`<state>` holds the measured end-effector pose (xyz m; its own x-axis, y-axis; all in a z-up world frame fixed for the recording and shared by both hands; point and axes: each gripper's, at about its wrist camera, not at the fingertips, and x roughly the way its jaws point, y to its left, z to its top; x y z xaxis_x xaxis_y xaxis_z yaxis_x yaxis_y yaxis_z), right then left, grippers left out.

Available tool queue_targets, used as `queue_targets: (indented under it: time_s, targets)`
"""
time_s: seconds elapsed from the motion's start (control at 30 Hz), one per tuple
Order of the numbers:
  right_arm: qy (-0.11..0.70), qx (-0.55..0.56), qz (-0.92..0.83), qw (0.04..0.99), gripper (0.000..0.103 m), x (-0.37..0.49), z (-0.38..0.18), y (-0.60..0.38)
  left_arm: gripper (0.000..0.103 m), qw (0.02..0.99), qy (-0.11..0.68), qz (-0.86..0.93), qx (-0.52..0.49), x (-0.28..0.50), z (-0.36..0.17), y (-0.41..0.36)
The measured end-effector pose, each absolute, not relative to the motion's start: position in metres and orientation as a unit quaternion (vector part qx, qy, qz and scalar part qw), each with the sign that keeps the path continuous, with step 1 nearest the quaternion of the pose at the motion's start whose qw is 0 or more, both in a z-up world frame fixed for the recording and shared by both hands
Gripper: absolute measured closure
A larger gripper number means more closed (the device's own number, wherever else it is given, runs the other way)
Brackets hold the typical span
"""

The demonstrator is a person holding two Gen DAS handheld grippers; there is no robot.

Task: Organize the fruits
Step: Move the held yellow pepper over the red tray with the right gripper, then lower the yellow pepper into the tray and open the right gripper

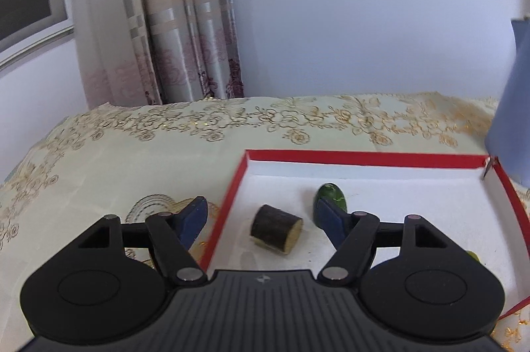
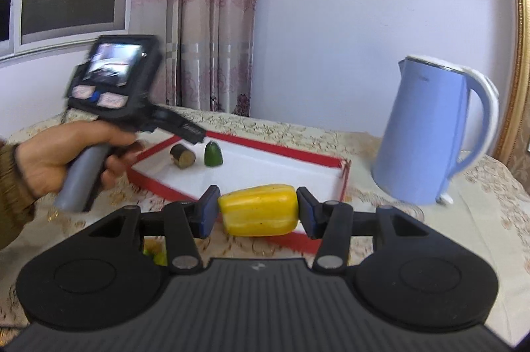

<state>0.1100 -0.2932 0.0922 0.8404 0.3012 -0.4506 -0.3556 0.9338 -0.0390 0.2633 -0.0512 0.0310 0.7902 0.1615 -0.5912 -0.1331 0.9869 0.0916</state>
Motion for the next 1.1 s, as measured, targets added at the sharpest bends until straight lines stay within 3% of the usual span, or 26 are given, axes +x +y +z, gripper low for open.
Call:
queue_targets:
  time_s: [0.43,1.1]
  targets:
    - [0.260,-0.034,0.158,0.952,0.055,0.209,0.082,-0.288,0.030,0.947,0.300,0.110,0.018,0.243,0.037,-0.032]
    - [0.334,-0.038,0.118,0.935,0.055,0.288,0.046,-0.286,0.026,0.944,0.291,0.155,0.018,0.220,0.030,-0.010]
